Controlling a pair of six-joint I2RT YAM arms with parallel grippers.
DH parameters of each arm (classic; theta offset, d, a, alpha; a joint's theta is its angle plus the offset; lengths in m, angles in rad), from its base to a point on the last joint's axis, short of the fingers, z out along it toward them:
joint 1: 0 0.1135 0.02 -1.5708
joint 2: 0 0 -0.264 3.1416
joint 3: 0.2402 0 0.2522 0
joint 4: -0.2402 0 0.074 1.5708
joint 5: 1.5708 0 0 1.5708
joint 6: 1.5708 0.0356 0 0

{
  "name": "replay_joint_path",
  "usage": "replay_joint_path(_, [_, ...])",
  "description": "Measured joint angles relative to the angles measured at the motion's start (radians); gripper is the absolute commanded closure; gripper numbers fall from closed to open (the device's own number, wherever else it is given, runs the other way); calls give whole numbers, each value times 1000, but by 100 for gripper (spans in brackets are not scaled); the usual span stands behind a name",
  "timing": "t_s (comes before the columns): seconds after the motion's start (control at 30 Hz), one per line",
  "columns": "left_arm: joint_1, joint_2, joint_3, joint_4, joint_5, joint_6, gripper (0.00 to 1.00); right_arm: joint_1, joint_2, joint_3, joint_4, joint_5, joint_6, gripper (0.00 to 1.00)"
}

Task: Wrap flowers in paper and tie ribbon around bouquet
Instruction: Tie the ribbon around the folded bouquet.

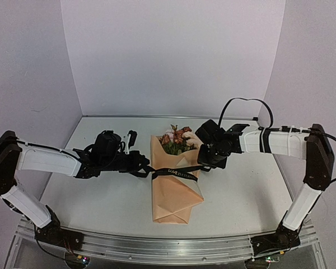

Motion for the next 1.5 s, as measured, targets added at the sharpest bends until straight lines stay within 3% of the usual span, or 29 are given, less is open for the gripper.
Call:
replay_joint_path(0.73, [3, -1, 5, 20, 77, 9, 99, -1, -3, -2, 4, -7, 4, 100])
replay_joint_path(1.5, [3, 61, 112, 64, 160, 40, 95, 12, -3, -2, 21, -53, 4, 100])
